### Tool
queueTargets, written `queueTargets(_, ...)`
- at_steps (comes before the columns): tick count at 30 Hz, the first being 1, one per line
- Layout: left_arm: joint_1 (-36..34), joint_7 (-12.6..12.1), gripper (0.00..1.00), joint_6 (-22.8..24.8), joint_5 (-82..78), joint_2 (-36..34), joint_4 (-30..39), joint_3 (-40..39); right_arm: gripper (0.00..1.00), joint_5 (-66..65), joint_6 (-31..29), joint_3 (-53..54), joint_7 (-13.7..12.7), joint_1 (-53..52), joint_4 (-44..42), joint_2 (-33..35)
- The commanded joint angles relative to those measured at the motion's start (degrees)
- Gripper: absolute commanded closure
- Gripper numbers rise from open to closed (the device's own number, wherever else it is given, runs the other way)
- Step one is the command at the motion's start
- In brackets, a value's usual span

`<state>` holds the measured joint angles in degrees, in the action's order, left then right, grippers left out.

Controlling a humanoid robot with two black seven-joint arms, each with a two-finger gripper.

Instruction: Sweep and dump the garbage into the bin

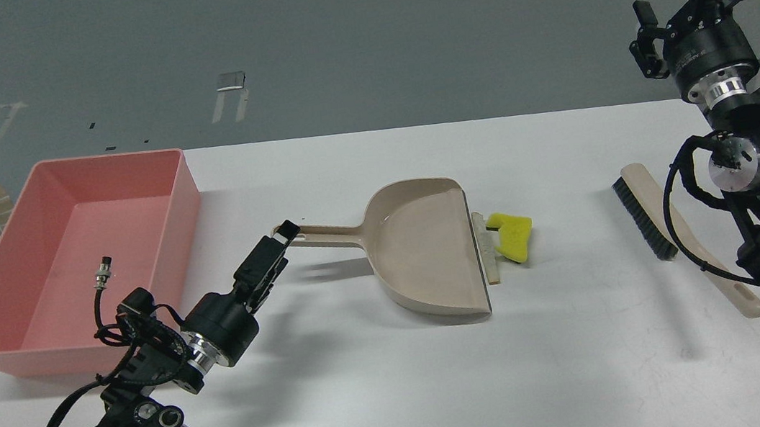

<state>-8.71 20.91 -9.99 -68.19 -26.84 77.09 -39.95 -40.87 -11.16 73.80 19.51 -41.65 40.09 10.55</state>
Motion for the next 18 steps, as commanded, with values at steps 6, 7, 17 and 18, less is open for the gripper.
queueTargets(6, -2.8, 0.09, 0.02, -0.74, -0.01, 3.72, -6.24, 1.1, 0.0, 0.0, 0.0, 0.02, 0.0, 0.08, 0.08, 0.08)
queueTargets(7, -3.07, 0.09, 0.02, -0.74, -0.01, 4.16, -6.86, 1.1, 0.0, 0.0, 0.0, 0.02, 0.0, 0.08, 0.08, 0.08)
queueTargets(17, -6.14, 0.09, 0.02, -2.67, 0.08, 7.24, -10.02, 2.94, 0.0, 0.0, 0.0, 0.02, 0.0, -0.01, 0.08, 0.08)
queueTargets(18, -6.41, 0.09, 0.02, -3.02, 0.08, 7.33, -10.29, 3.38, 0.0, 0.0, 0.0, 0.02, 0.0, -0.01, 0.08, 0.08)
